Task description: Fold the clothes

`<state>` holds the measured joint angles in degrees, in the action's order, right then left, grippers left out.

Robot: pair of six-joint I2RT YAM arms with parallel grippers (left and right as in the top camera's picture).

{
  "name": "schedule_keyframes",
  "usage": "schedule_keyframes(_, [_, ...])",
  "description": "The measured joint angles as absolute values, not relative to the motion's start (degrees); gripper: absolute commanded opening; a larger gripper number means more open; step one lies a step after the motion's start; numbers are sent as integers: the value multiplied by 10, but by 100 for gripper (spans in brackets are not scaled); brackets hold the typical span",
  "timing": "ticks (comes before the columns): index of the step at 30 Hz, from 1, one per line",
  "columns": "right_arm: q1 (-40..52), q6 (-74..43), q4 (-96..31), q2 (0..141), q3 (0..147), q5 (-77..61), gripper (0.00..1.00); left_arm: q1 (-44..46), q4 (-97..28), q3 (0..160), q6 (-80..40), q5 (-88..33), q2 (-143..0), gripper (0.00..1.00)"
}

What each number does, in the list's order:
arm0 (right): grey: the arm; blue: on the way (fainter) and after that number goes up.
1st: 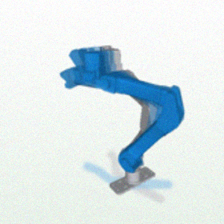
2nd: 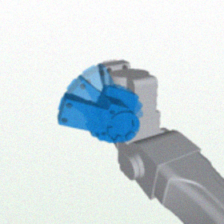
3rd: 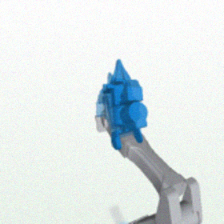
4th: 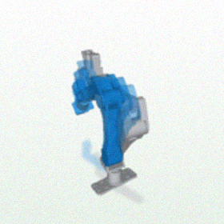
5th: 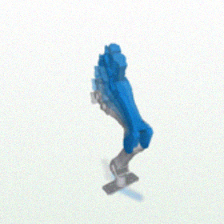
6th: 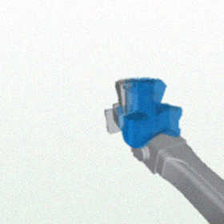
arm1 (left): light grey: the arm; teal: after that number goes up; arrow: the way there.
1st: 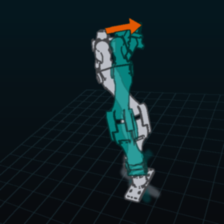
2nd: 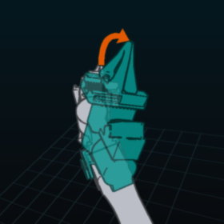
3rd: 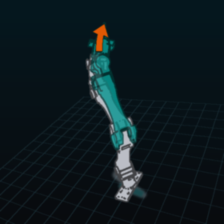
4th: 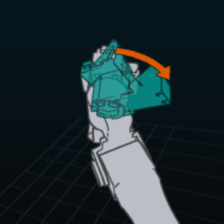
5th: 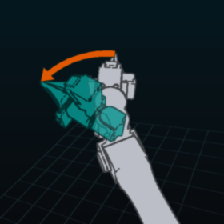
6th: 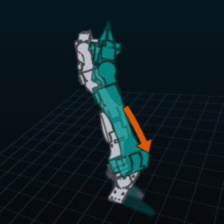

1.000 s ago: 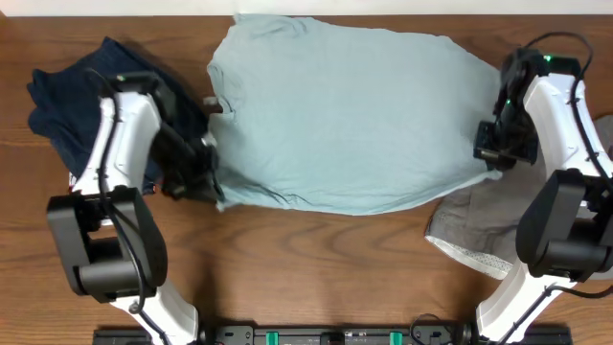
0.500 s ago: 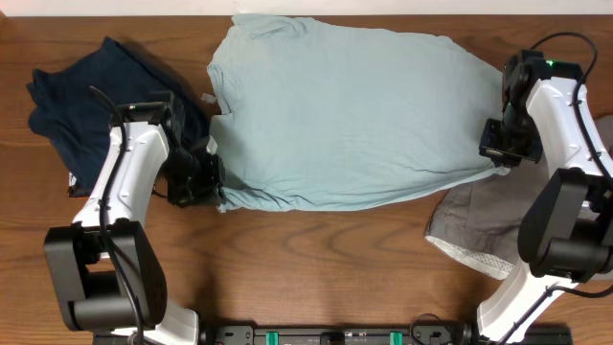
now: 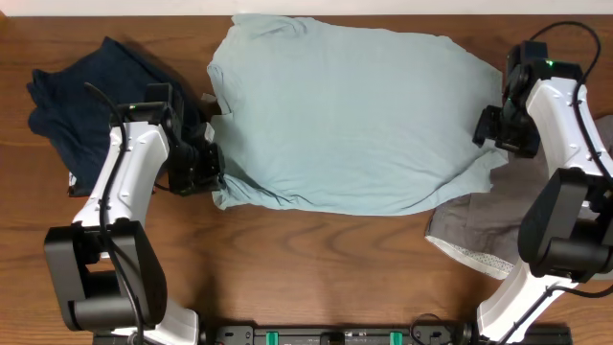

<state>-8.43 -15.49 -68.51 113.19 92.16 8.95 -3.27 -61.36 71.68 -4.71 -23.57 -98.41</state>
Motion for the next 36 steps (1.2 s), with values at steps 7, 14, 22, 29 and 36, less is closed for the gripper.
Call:
schedule_keyframes(7, [-113, -182, -772, 1127, 894, 84, 45, -33, -612, 717, -47, -236, -984, 7])
schedule_keyframes(14, [-130, -159, -688, 1124, 754, 37, 1, -33, -613, 717, -47, -236, -984, 6])
schedule_keyframes(22, [-130, -158, -551, 1086, 647, 29, 1, -33, -612, 717, -47, -236, -984, 6])
schedule_keyframes(29, [-177, -269, -579, 1090, 627, 173, 1, -33, -612, 717, -47, -236, -984, 6])
schedule_keyframes(36, [-319, -384, -624, 1093, 614, 275, 1, -33, -613, 717, -47, -236, -984, 6])
